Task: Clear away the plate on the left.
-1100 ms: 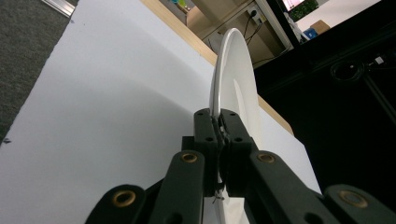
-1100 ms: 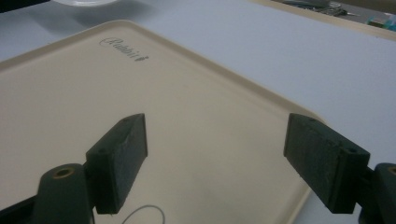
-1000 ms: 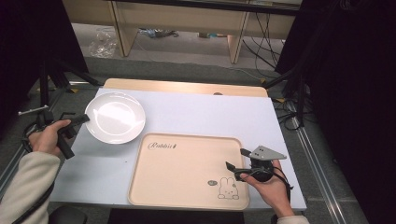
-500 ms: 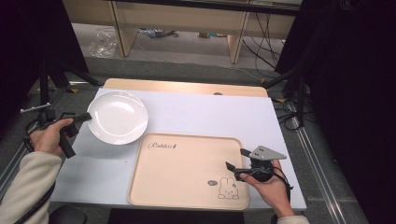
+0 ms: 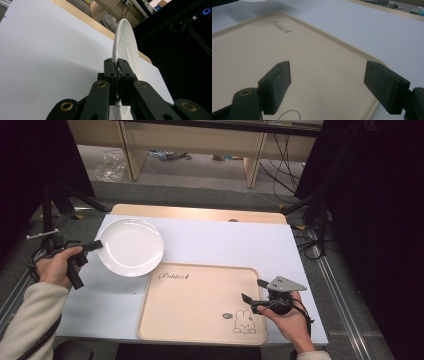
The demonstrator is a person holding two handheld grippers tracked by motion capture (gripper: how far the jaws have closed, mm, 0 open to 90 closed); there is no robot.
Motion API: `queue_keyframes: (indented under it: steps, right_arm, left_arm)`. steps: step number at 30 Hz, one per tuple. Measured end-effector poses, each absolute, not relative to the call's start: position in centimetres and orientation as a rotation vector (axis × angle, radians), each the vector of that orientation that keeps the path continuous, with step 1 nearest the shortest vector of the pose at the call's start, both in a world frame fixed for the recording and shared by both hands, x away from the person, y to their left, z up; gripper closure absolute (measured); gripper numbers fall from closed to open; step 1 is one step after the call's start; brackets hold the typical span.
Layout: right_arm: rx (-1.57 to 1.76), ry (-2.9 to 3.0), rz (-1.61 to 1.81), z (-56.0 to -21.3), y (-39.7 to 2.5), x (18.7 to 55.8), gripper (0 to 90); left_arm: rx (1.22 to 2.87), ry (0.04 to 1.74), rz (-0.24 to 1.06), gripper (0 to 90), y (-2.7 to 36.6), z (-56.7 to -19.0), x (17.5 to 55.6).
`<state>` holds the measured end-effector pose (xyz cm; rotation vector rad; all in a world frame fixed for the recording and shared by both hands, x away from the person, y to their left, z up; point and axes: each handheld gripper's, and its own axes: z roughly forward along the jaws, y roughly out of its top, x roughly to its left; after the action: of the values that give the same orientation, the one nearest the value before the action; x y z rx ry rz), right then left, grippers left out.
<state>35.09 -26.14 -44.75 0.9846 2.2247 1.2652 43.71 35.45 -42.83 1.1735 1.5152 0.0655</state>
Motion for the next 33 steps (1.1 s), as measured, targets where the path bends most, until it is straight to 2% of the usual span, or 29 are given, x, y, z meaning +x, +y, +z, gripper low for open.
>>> queue_keyframes:
  steps: [33]
  right_arm:
    - [0.983, 2.225, 1.265, -44.7, -26.1, 35.1, 22.3]
  left_arm:
    - [1.227, 1.462, 0.041, 87.1, 33.3, -42.0, 43.5]
